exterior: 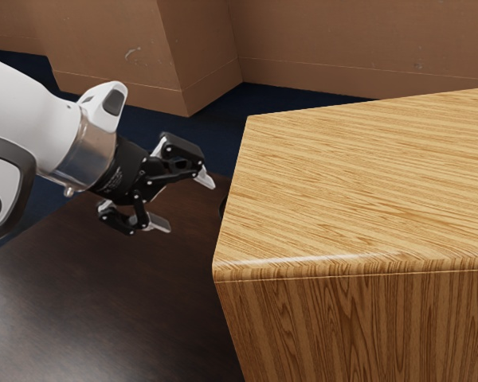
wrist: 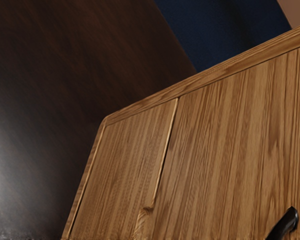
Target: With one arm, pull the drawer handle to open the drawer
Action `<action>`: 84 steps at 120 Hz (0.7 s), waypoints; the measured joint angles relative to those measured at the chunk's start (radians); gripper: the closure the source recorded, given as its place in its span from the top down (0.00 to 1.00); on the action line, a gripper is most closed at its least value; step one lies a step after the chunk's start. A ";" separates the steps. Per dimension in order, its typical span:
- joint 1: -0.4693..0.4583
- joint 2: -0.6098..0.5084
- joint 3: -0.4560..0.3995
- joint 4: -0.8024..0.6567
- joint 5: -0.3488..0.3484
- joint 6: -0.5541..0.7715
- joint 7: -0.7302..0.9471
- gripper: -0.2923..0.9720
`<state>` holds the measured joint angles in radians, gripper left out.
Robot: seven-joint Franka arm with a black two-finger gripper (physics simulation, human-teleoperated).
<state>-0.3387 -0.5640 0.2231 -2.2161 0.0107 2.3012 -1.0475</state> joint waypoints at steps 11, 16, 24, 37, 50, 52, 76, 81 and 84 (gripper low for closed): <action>-0.024 0.004 0.015 -0.001 -0.002 -0.001 -0.002 0.77; -0.040 0.006 0.025 -0.001 -0.003 -0.002 -0.003 0.77; -0.051 0.010 0.032 -0.003 -0.003 -0.002 -0.004 0.77; -0.055 0.013 0.034 -0.010 -0.004 -0.003 -0.005 0.77; -0.063 0.013 0.036 -0.011 -0.004 -0.003 -0.006 0.77; -0.064 0.013 0.036 -0.012 -0.004 -0.003 -0.006 0.77; -0.067 0.015 0.036 -0.012 -0.005 -0.003 -0.007 0.77; -0.068 0.014 0.036 -0.012 -0.005 -0.003 -0.007 0.77; -0.068 0.014 0.036 -0.014 -0.005 -0.003 -0.007 0.77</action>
<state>-0.4064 -0.5501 0.2593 -2.2300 0.0058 2.2982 -1.0550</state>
